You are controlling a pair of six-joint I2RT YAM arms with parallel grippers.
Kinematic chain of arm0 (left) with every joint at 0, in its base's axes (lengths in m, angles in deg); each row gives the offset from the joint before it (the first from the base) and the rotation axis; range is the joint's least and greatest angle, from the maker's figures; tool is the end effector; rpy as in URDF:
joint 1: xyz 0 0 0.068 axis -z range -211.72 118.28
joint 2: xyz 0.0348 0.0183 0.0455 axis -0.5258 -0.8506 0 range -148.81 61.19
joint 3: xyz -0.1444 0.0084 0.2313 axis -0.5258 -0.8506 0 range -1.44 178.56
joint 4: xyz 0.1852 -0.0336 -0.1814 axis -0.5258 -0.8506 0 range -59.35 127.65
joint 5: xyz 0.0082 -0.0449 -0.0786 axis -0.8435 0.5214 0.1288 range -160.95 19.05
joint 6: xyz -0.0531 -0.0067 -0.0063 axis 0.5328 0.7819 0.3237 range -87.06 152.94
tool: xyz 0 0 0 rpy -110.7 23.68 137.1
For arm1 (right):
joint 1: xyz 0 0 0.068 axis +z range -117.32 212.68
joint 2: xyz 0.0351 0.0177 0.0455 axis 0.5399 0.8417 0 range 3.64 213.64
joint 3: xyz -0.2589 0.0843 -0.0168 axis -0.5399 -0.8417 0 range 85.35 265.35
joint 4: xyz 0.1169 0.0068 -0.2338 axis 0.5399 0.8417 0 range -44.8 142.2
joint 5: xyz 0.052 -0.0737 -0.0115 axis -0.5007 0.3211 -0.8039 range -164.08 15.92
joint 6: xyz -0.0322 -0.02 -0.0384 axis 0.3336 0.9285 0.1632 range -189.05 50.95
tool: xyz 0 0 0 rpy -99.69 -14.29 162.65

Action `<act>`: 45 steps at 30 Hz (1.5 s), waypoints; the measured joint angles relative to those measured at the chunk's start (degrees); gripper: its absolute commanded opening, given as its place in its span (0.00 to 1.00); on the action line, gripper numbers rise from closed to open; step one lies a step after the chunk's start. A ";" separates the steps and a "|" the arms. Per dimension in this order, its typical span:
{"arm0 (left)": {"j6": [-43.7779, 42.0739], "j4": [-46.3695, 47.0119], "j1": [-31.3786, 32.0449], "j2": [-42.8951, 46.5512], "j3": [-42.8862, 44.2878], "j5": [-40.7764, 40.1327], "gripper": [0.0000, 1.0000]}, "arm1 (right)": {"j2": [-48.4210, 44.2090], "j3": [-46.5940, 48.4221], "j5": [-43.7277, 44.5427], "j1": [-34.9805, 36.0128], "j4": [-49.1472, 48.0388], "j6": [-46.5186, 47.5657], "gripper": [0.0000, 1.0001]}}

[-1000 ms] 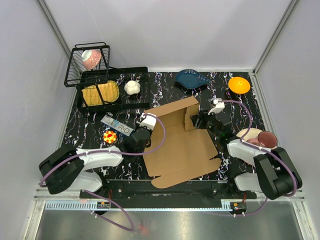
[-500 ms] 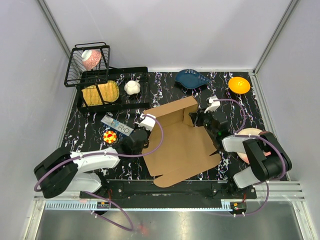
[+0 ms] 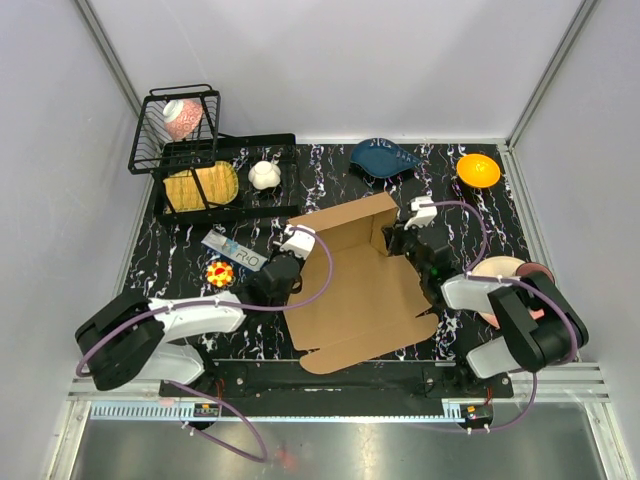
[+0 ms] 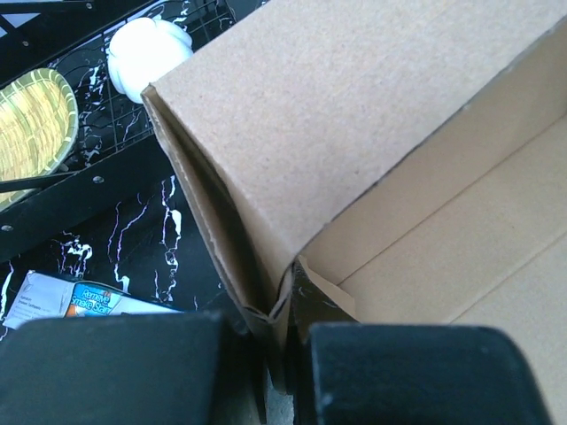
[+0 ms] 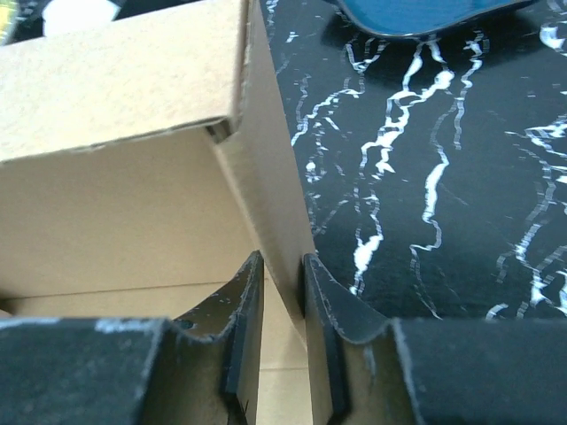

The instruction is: Fold the paper box

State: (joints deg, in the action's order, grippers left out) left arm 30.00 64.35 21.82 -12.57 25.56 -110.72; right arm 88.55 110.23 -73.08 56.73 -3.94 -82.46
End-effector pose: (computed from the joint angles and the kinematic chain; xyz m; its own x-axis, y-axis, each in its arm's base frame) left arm 0.1685 -0.1898 0.1948 -0.1902 0.3238 -0.9268 0.2712 0.9246 0.2674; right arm 0.2546 0.1128 0.1734 -0.2586 0.1384 -0.9560 -0.3412 0.9128 0.2244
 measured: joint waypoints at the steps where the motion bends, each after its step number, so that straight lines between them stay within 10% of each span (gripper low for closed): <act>1: 0.04 0.20 0.00 -0.87 0.59 -0.42 0.00 | -1.03 -0.09 2.03 0.87 1.33 0.66 0.03; 24: 4.24 19.65 4.48 -18.86 5.97 -12.20 0.03 | -11.06 0.42 49.27 18.27 27.21 -9.25 0.00; 45: 2.14 29.24 7.32 -22.08 1.64 -13.44 0.25 | -5.51 12.09 59.10 19.96 55.23 -36.22 0.00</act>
State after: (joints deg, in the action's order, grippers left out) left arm 32.15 93.59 29.14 -34.64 27.20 -124.16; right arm 83.04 122.32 -13.98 76.69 51.29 -118.68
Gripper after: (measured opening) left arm 0.268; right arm 0.224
